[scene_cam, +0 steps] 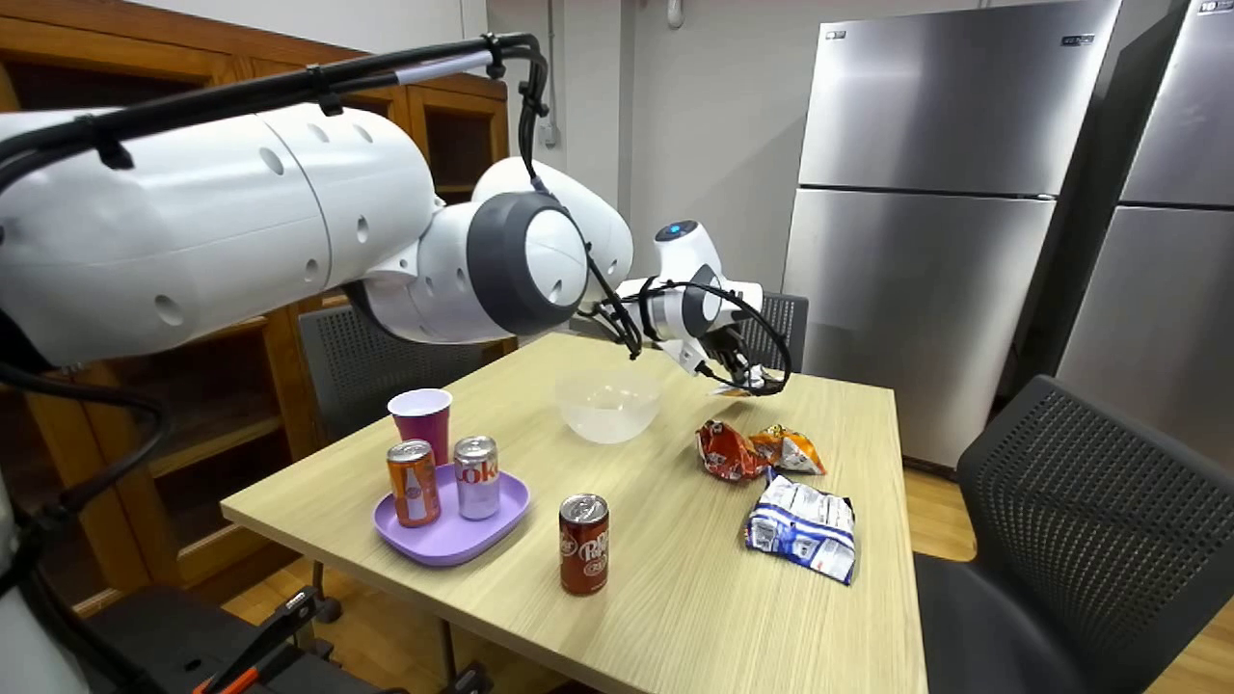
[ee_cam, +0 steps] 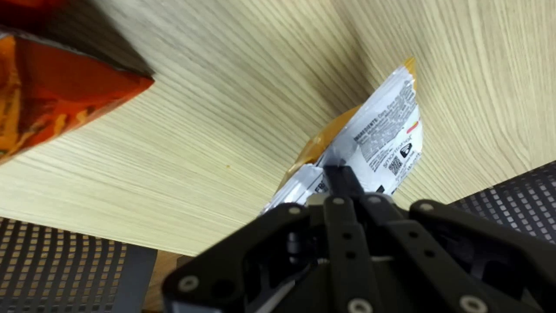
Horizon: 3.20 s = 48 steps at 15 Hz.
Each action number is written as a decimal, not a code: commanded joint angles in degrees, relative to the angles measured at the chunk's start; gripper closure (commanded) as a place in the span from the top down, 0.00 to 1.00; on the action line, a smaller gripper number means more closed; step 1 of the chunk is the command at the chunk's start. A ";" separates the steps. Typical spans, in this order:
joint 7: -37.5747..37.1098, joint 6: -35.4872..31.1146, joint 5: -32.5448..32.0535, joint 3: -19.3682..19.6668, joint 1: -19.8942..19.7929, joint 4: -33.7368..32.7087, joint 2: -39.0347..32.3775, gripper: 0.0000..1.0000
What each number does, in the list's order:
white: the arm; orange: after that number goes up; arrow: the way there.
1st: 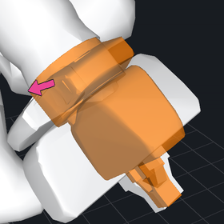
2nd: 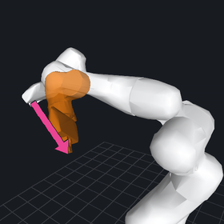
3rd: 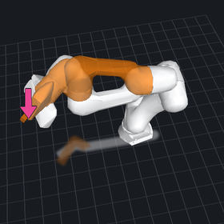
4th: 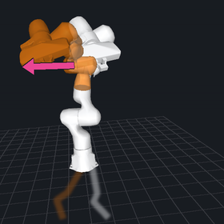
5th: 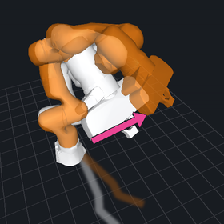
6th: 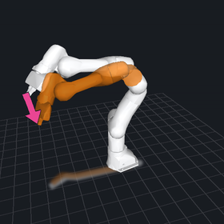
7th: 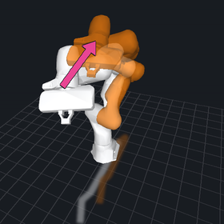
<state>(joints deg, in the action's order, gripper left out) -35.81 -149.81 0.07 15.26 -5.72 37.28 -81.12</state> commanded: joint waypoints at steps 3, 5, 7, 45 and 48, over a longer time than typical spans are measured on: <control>3.55 -1.38 0.34 -2.11 0.30 3.43 4.19 0.00; 4.31 -1.76 0.31 -2.67 0.40 4.16 5.11 0.00; 5.53 -2.03 0.37 -3.45 0.55 5.10 6.11 0.00; 37.13 -29.56 0.34 -21.69 -5.68 86.80 58.08 0.00; 37.85 -30.42 0.73 -19.88 -4.23 88.15 58.29 0.00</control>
<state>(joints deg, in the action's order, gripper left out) -0.26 -178.74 0.62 -4.67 -9.69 122.02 -25.35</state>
